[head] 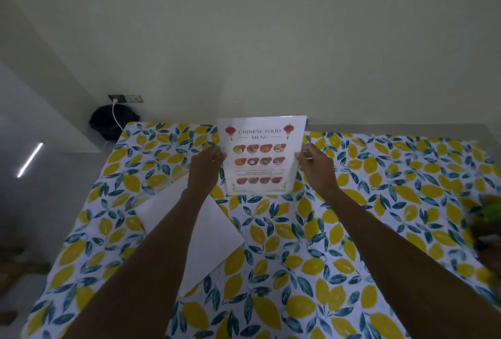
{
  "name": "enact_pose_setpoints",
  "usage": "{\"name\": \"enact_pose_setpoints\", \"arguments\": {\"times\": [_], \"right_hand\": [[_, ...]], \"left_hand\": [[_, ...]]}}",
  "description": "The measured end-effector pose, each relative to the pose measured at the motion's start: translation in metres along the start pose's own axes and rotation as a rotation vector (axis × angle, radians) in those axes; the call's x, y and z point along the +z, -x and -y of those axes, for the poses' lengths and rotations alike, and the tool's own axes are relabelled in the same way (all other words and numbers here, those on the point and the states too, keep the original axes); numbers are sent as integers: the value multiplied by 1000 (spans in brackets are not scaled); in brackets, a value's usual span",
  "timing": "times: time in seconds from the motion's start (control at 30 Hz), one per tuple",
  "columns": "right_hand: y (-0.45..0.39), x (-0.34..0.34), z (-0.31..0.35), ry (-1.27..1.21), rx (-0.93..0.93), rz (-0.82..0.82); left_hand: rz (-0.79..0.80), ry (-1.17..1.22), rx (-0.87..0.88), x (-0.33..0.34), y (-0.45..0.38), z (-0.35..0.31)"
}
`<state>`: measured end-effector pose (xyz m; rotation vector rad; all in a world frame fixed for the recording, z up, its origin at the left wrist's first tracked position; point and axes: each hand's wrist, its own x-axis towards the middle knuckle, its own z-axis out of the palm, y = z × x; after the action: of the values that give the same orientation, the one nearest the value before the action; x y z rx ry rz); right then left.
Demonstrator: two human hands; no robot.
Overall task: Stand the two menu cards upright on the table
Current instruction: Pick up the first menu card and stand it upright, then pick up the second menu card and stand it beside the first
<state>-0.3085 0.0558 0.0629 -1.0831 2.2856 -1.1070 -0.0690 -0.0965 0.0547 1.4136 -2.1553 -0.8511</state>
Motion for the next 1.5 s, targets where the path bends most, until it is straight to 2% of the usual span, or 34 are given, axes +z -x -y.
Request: {"name": "enact_pose_setpoints", "arguments": {"times": [0.37,0.5,0.6,0.73,0.83,1.0,1.27,1.5], "right_hand": [[-4,12,-4,46,34,-30],[-4,15,2,110,146,15],[4,15,6,67,205,38],[34,16,11,264,246,103],[68,24,20,449,180,193],[119,60,53,652,37,300],[174,147,91,700,-53,390],[176,204,79,706,-44,477]], "left_hand": [[-35,10,-63,8,0,-1],[97,34,-148,10,1,-13],[180,82,-187,8,7,-14],[204,-53,-181,-4,34,0],[239,-250,-163,-23,70,21],[284,-269,-210,-51,131,84],[314,-192,-316,-87,190,171],[335,-62,-377,-81,197,207]]}}
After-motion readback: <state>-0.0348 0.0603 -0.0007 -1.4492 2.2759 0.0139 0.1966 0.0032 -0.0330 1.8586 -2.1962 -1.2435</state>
